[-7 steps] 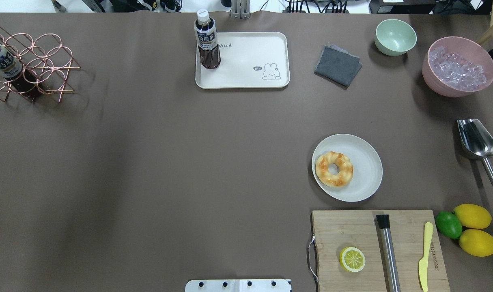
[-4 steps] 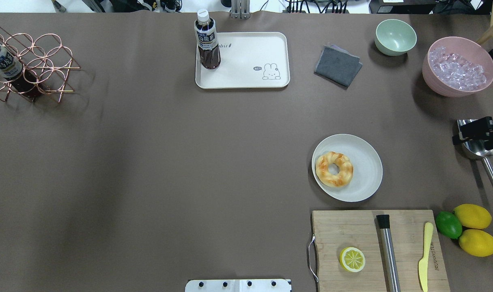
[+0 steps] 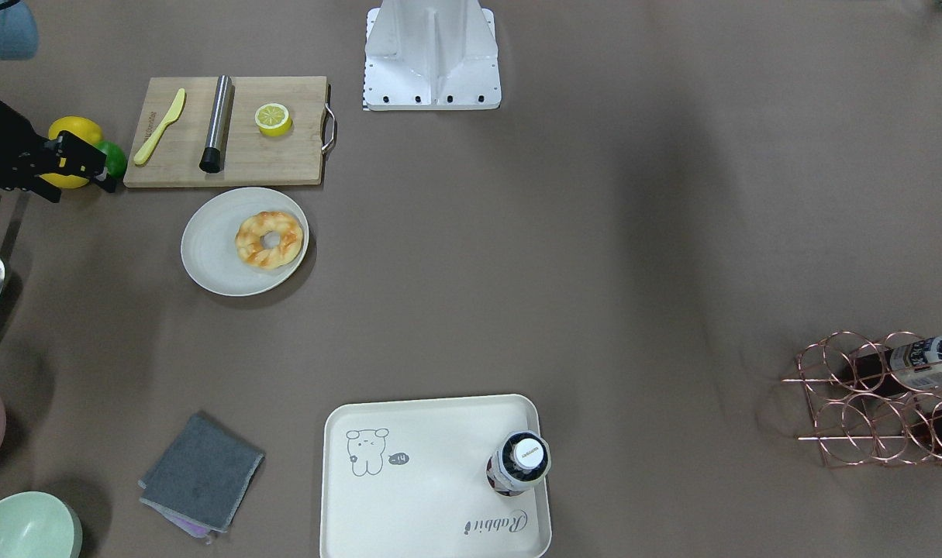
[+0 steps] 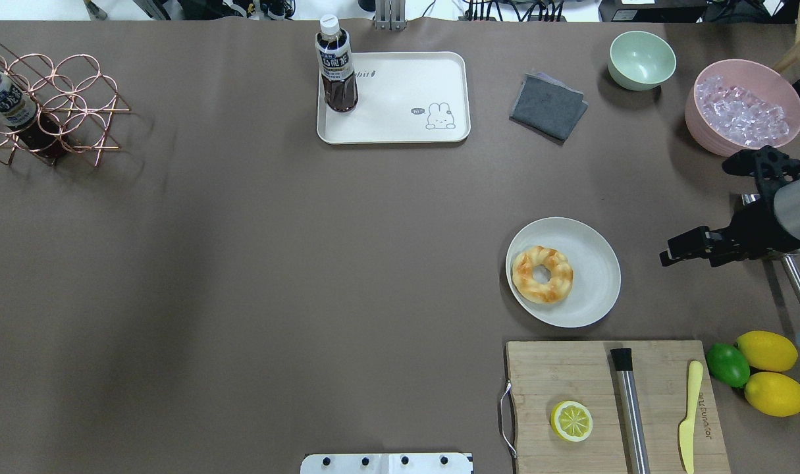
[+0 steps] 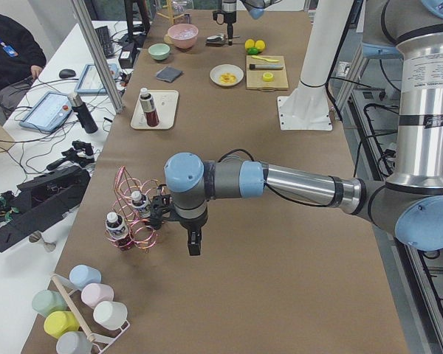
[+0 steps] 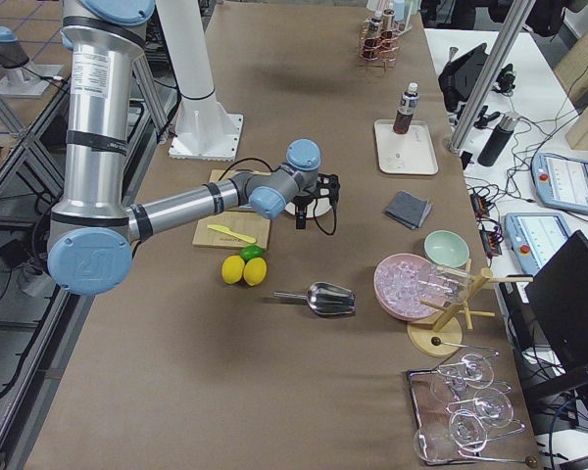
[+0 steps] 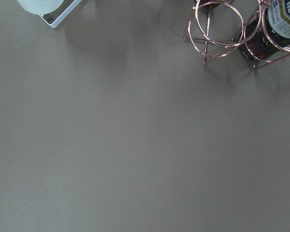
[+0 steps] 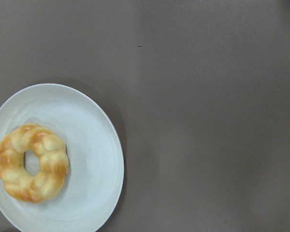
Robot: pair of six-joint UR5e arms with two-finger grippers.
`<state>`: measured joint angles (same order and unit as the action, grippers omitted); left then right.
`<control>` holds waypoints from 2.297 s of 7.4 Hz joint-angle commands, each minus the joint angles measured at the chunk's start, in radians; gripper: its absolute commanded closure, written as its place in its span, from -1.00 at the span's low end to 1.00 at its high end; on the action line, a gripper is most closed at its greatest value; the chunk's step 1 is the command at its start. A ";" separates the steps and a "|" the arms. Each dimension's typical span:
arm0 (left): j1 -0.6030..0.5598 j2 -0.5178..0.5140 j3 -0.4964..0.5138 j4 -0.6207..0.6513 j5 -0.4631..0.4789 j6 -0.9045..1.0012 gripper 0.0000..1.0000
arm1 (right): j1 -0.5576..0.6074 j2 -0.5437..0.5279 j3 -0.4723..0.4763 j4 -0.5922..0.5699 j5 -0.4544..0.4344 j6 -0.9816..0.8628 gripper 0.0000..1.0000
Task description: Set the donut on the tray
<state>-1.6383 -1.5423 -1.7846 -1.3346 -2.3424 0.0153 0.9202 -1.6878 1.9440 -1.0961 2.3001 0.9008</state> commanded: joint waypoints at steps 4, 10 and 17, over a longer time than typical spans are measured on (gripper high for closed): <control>0.000 -0.024 0.025 -0.001 0.000 -0.003 -0.96 | -0.158 0.119 -0.065 0.025 -0.093 0.194 -1.00; 0.002 -0.030 0.030 -0.001 0.000 -0.003 -0.96 | -0.176 0.122 -0.181 0.214 -0.100 0.257 -0.93; 0.002 -0.039 0.031 0.000 0.000 -0.005 -0.96 | -0.198 0.155 -0.237 0.214 -0.108 0.251 0.99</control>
<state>-1.6368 -1.5793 -1.7540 -1.3346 -2.3424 0.0108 0.7232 -1.5351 1.7085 -0.8821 2.1842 1.1602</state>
